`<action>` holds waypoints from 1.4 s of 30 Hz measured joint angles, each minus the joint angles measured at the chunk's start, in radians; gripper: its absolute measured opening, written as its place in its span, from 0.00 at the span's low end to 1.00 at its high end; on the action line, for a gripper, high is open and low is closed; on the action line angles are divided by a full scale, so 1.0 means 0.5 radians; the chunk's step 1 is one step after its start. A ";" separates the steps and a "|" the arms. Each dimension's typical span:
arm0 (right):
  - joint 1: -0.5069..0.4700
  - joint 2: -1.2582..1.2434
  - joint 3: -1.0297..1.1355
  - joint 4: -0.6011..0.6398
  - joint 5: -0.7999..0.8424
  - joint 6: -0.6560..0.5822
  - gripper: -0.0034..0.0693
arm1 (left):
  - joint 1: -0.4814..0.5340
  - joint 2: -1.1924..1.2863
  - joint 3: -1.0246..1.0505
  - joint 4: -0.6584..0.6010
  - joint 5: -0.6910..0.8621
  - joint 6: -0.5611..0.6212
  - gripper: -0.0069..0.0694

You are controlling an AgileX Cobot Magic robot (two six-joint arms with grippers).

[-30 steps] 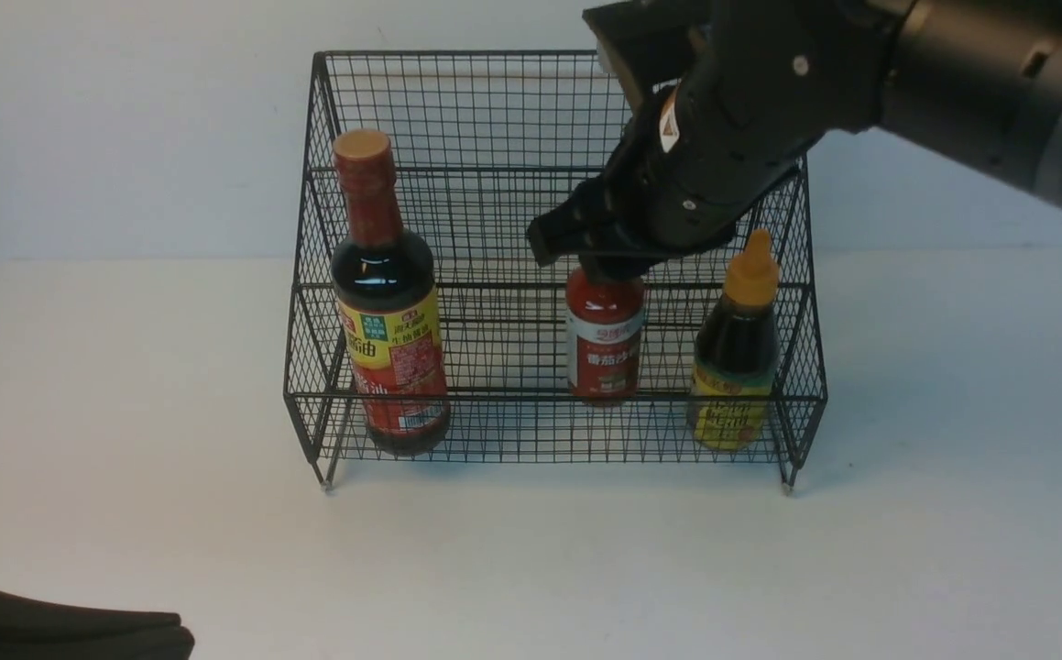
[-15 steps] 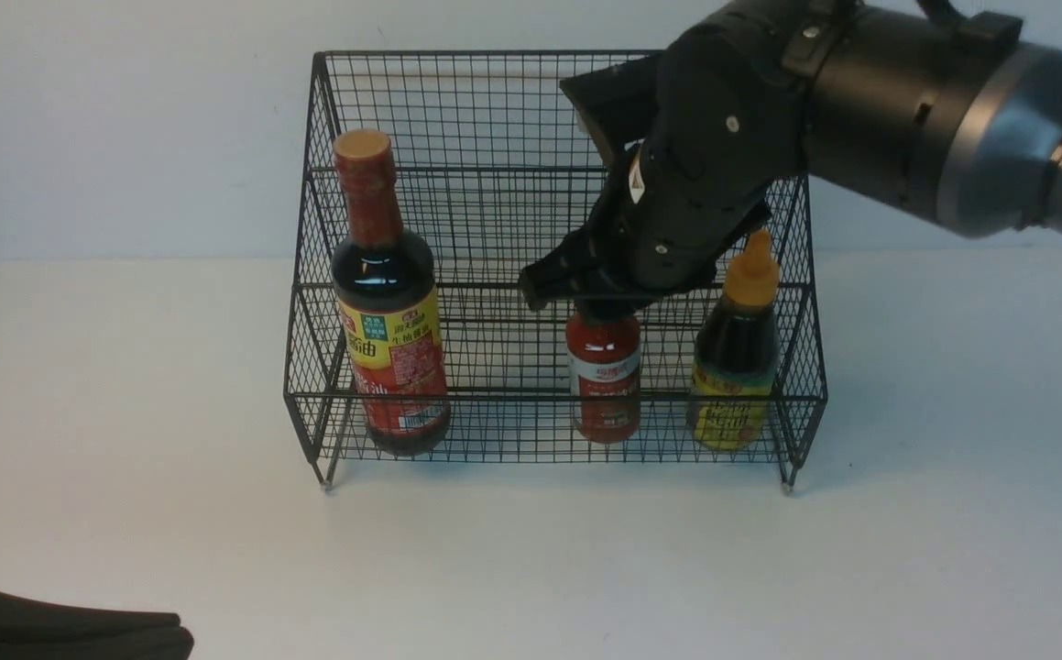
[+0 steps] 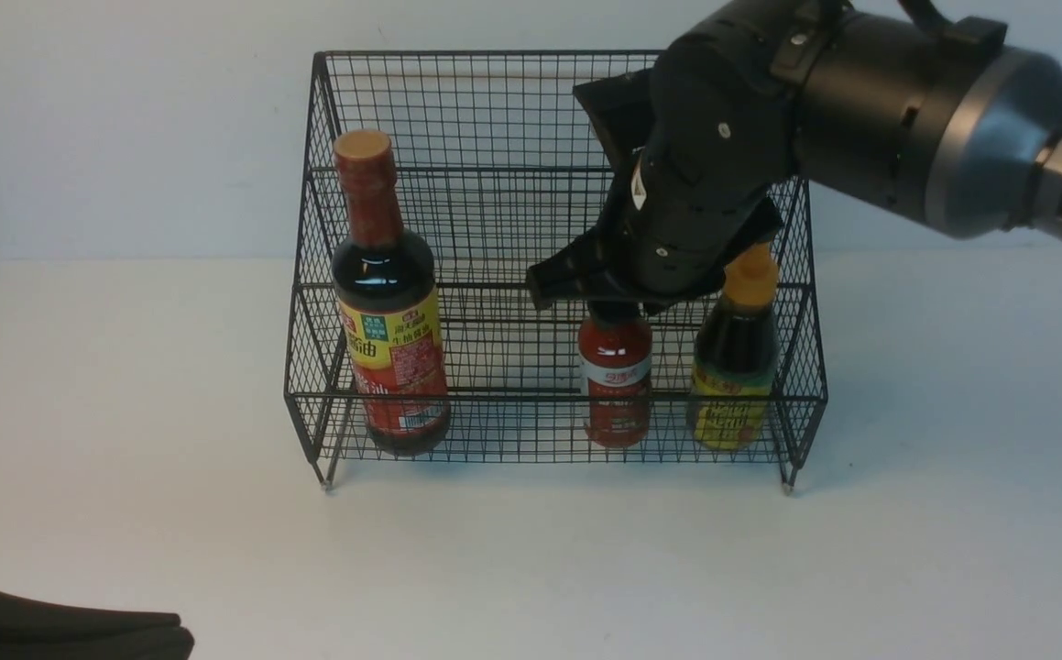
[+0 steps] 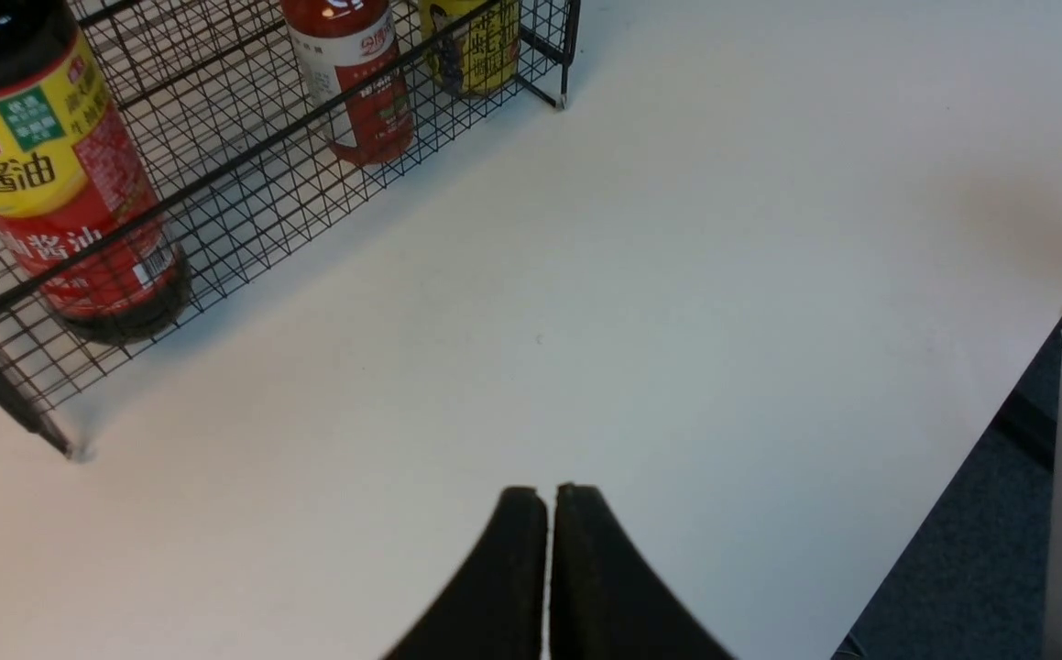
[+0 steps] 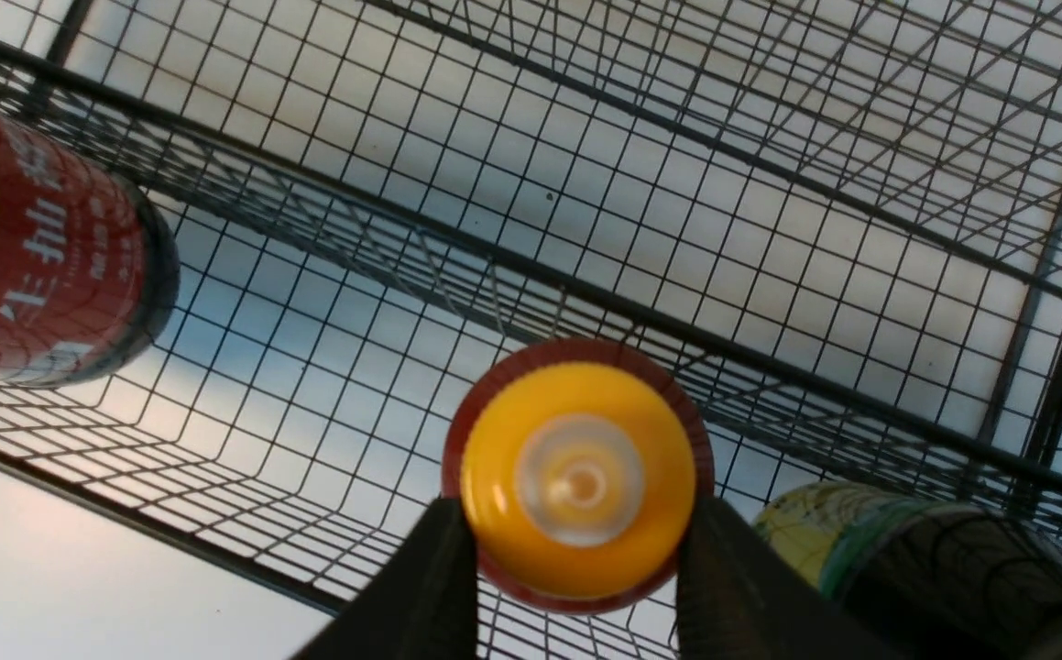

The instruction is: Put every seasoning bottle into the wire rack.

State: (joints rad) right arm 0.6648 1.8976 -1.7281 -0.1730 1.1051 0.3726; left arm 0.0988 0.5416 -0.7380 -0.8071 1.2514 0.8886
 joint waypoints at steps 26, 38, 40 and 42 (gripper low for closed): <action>0.000 -0.472 -0.236 0.125 0.294 -0.170 0.64 | 0.000 0.000 0.000 -0.100 0.000 0.000 0.08; 0.000 -1.562 -0.056 0.230 0.329 -0.416 0.13 | 0.000 0.000 0.000 -0.089 0.000 0.000 0.08; 0.000 -1.794 0.107 0.194 0.329 -0.429 0.08 | 0.000 0.000 0.000 -0.089 0.000 0.000 0.08; 0.000 -1.984 0.321 0.162 0.331 -0.447 0.05 | 0.000 0.000 0.000 -0.089 0.000 0.000 0.08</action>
State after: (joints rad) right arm 0.6648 0.9055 -1.5676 -0.0920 1.2707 0.1490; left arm 0.0988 0.5416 -0.7380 -0.8517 1.2514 0.8886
